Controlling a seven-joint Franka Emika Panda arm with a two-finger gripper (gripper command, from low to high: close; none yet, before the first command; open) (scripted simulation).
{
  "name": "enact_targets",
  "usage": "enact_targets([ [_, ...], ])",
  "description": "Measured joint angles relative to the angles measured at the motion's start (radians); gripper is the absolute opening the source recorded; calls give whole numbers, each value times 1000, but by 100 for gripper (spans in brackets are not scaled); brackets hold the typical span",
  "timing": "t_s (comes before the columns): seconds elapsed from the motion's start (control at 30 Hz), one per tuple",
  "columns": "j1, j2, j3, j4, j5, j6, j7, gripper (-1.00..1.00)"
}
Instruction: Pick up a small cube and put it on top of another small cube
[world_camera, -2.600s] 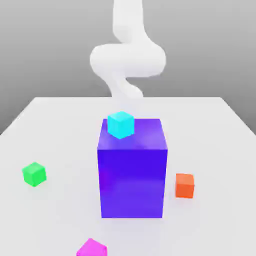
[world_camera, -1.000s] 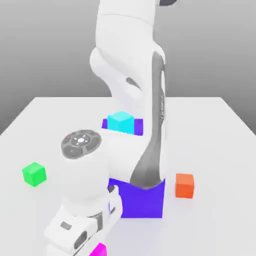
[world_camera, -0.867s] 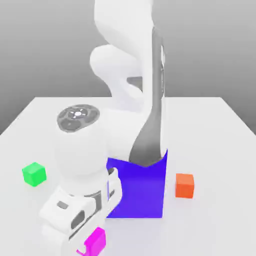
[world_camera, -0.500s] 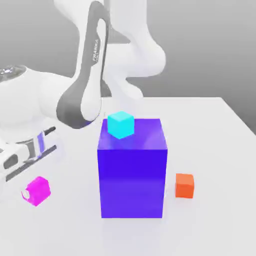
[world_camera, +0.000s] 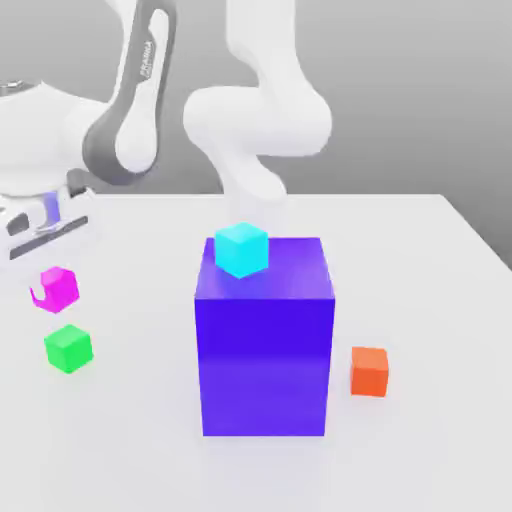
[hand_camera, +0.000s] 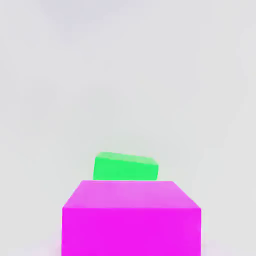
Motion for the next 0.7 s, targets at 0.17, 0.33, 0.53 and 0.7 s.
enact_targets([
  [0.17, 10, 17, -8, 2, 23, 30, -17, -100],
  [0.33, 29, 44, -20, 4, 67, 63, -47, -100],
  [0.53, 58, 92, -30, 4, 153, 106, -107, -100],
  [0.7, 82, 146, -27, 5, 260, 141, -183, -100],
])
